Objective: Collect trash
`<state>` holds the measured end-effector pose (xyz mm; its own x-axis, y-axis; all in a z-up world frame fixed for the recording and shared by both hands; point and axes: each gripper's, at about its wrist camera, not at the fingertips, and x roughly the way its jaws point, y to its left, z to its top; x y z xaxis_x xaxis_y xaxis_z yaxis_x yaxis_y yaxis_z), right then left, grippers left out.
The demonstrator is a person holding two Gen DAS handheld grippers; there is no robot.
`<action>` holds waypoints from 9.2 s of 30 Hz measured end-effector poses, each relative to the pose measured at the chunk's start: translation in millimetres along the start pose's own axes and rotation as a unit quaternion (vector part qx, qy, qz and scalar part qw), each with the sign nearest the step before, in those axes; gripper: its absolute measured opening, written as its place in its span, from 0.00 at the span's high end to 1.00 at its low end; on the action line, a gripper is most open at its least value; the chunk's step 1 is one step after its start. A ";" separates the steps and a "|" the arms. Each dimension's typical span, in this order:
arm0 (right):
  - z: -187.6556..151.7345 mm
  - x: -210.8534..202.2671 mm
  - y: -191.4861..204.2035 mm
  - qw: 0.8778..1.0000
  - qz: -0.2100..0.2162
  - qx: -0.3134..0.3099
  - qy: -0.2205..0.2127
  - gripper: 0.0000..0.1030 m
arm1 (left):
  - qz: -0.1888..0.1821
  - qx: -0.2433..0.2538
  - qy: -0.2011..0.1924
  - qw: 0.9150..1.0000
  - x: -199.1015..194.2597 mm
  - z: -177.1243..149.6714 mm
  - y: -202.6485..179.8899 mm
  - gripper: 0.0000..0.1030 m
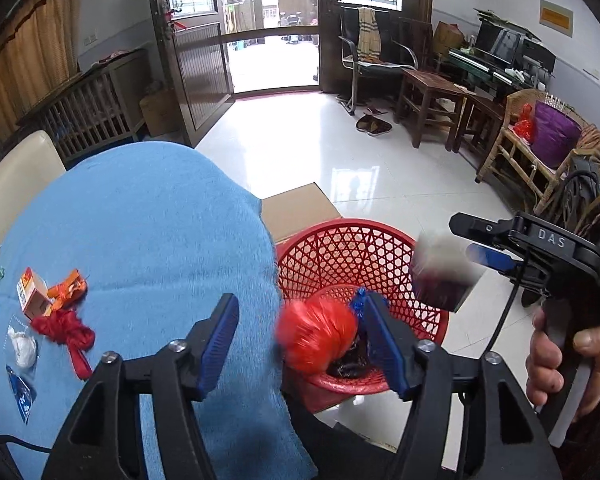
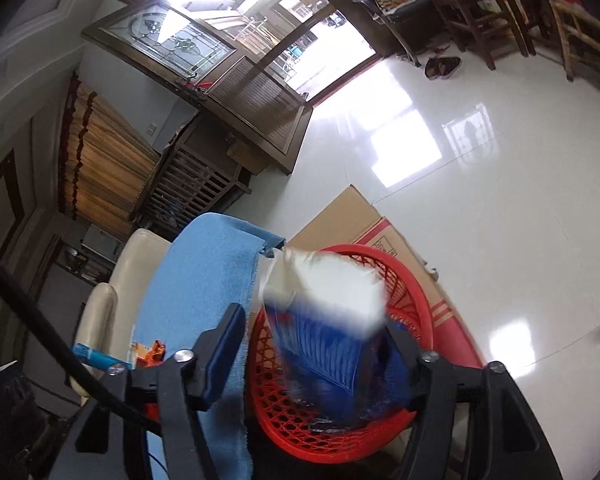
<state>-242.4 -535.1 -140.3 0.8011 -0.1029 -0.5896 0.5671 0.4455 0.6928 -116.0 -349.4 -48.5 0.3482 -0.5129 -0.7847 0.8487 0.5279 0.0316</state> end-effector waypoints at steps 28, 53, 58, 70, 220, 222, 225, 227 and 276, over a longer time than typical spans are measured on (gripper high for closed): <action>93.0 157.9 -24.9 0.987 -0.142 0.047 0.058 0.31 | 0.101 -0.096 -0.060 0.988 -83.6 -72.8 109.7 0.35; 45.4 72.7 75.2 0.979 -0.159 -0.125 0.001 0.32 | 0.232 -0.293 -0.050 0.926 -149.4 -198.2 277.9 0.34; 0.8 103.3 174.8 0.971 -0.038 -0.221 0.079 0.33 | 0.225 -0.294 -0.043 0.928 -138.8 -204.5 305.2 0.31; -154.5 231.2 303.4 0.892 0.065 -0.381 0.234 0.47 | 0.160 -0.192 0.006 0.968 -65.6 -165.5 370.7 0.27; -57.1 -64.6 147.1 0.958 0.173 -0.228 0.011 0.64 | 0.235 -0.040 -0.102 0.966 -142.2 -36.1 52.6 0.54; -56.6 -64.6 146.6 0.958 0.173 -0.227 0.011 0.64 | 0.236 -0.037 -0.101 0.966 -141.3 -36.5 50.8 0.54; -56.1 -63.7 146.5 0.959 0.172 -0.225 0.012 0.64 | 0.234 -0.036 -0.099 0.967 -139.5 -36.6 50.3 0.54; -56.4 -63.1 146.0 0.959 0.171 -0.225 0.013 0.64 | 0.235 -0.035 -0.097 0.967 -138.4 -37.0 50.0 0.54; -43.4 -47.5 120.0 0.971 0.156 -0.181 0.017 0.64 | 0.164 -0.022 -0.051 0.985 -107.5 -23.0 42.6 0.54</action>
<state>-220.7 -438.2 -47.2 0.9130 0.1129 -0.3919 0.1889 0.7345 0.6518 -126.4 -256.2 23.0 0.6406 -0.3736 -0.6708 0.6670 0.7036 0.2451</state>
